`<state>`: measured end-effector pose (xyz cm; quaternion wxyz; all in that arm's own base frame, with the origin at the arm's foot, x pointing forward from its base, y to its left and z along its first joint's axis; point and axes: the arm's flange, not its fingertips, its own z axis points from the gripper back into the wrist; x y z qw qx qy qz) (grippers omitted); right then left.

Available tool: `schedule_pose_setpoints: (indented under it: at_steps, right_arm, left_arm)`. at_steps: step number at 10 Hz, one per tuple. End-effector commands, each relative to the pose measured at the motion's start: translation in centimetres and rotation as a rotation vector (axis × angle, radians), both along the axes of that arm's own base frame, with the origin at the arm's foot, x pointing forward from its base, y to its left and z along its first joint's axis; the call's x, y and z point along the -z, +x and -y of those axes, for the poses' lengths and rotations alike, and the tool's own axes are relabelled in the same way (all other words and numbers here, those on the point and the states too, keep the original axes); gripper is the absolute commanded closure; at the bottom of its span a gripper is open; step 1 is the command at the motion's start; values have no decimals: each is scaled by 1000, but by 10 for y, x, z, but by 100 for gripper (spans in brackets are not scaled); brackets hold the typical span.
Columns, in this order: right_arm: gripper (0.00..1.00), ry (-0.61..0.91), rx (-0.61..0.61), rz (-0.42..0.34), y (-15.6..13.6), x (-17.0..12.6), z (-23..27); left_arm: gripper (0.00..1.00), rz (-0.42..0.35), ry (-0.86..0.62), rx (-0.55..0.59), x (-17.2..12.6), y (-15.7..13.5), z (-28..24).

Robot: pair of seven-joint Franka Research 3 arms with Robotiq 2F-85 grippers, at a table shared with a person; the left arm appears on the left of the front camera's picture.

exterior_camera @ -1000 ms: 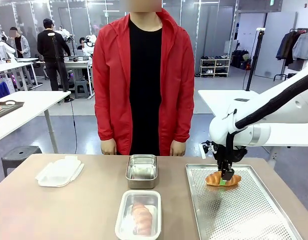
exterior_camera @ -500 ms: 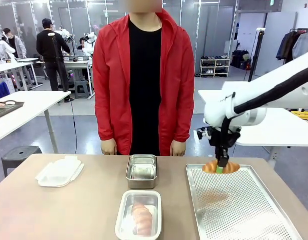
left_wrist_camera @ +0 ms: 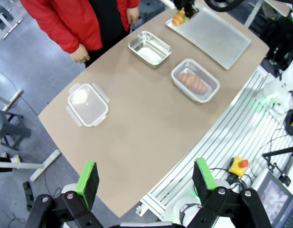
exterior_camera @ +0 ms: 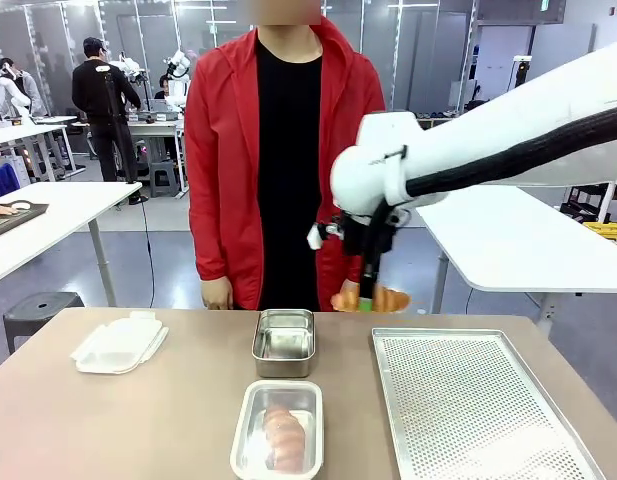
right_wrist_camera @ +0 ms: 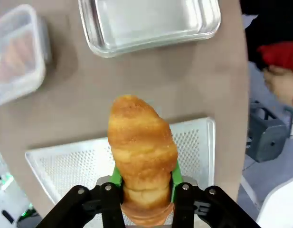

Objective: Place the bread into the airtight container.
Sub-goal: Pick up a Butter Roll and place it into an empty Airtight Container.

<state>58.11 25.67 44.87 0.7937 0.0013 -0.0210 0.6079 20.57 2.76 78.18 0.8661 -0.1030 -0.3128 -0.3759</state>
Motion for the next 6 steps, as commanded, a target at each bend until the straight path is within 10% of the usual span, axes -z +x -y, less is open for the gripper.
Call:
schedule_pose_setpoints:
  at_steps: [1,6]
  right_arm:
    - [58,-30,96,-29,21,-5,-44]
    - [58,-29,188,-11,26,10,-144]
  left_arm:
    - [0,1,0,4,-1,0,1]
    - [0,1,0,4,-1,0,1]
